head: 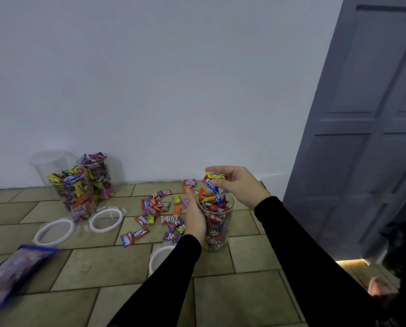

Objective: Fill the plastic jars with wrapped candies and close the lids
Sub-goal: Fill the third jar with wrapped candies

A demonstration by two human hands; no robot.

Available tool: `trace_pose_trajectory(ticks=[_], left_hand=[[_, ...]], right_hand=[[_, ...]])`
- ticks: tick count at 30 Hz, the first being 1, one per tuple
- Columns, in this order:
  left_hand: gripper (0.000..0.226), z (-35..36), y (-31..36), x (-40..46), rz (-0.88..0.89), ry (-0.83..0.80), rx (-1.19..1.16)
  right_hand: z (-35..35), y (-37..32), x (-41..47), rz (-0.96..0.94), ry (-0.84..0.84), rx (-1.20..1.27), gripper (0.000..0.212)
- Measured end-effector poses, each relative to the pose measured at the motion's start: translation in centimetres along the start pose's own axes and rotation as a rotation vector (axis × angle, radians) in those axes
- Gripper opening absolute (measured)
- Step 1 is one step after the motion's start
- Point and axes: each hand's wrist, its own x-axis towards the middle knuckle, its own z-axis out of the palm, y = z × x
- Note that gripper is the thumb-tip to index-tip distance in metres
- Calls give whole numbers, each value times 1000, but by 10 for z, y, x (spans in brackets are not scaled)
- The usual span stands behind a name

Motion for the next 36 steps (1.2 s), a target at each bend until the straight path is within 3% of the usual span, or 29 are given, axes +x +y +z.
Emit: trace_pose_trajectory(ticks=[5,9,15,24,32,36], left_hand=[[48,-3,-12,16,37,115,50],[44,-2,-13,18,105,122,134],[43,1,-3,13,63,120,54],[45,-3,-8,18,70,137,76],[44,-6,-13,25,61,134,66],[46,-5,-13,26,46,130,37]], right_hand=[[-5,0,-3,65,-41,-326,26],[-3,-1,-1,72,-39,-426,26],[-8,-10,0,29,-62,-671,23],[-12,-8,0,100,-93,-840,11],[-4,-15,0,53,-129,-830,30],[8,-11,5,-9,-218,-1001,35]])
